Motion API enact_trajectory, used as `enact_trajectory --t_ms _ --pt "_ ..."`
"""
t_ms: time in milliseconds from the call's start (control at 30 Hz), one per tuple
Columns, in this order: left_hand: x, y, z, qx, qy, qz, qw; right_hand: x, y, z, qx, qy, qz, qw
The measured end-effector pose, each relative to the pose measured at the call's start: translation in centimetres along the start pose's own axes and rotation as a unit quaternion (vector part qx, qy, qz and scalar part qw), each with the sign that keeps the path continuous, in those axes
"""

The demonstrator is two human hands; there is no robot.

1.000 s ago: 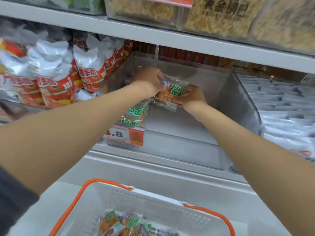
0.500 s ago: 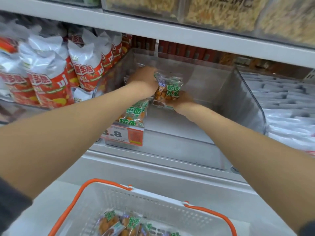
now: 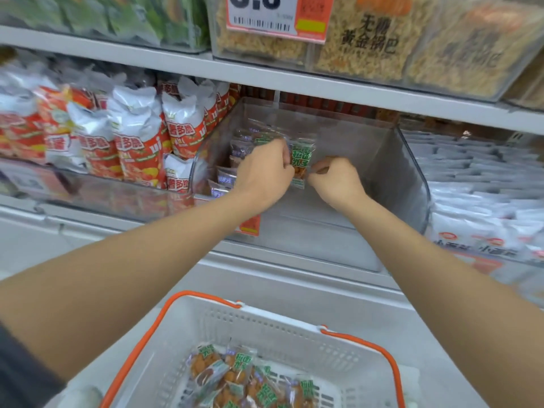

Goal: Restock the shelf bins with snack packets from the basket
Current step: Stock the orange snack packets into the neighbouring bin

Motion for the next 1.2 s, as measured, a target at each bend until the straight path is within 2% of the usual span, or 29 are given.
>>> enact_trajectory --t_ms 167,333,400,467,567,633,733,833,900,1033,1133,1200 --pt "1.4 -6.1 -3.4 0.007 -0.053 -0.014 0.998 1.2 -7.9 -1.9 0.101 0.021 -0.080 0.991" --pt "1.2 -13.9 -2.8 0.037 -0.085 0.094 0.991 0.3 -13.9 -5.7 0.185 0.054 -0.132 0.972" --pt "0.5 -16.7 -1.6 0.059 -0.094 0.143 0.984 -0.9 -15.4 -7.2 0.211 0.057 -0.129 0.967" --pt "-0.3 -19.1 -0.5 0.078 -0.102 0.191 0.973 -2.8 -16.1 -8.8 0.191 0.025 -0.068 0.979" --pt "-1.7 -22.1 1.5 0.096 -0.102 0.260 0.955 -6.4 -16.4 -11.6 0.133 -0.080 0.077 0.985" --pt "-3.0 -23.6 2.7 0.103 -0.084 0.320 0.938 -8.8 -16.4 -13.9 0.111 -0.154 0.166 0.968" --pt "-4.9 -25.3 3.8 0.133 -0.100 0.411 0.896 -12.2 -16.6 -17.9 0.053 -0.235 0.253 0.937" --pt "-6.2 -26.3 4.0 0.134 -0.112 0.455 0.873 -15.3 -17.4 -22.1 -0.030 -0.270 0.329 0.904" --pt "-6.5 -26.8 4.2 0.148 -0.115 0.465 0.865 -17.3 -18.0 -24.2 -0.074 -0.280 0.351 0.891" --pt "-6.5 -27.9 4.5 0.164 -0.100 0.476 0.858 -20.8 -18.6 -26.7 -0.183 -0.206 0.387 0.880" --pt "-6.4 -28.4 4.3 0.168 -0.094 0.491 0.850 -22.8 -18.5 -27.8 -0.225 -0.176 0.450 0.846" --pt "-6.3 -28.7 4.0 0.161 -0.089 0.491 0.852 -23.5 -18.8 -28.3 -0.240 -0.184 0.454 0.838"
Point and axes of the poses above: each hand's wrist, its own y-axis towards the middle knuckle, its own x-axis out of the back of the hand, z = x × y, the point moved 1 cm from there along y, towards the middle knuckle, and after that the axes turned 15 degrees about -x, right-handed, at the moved point
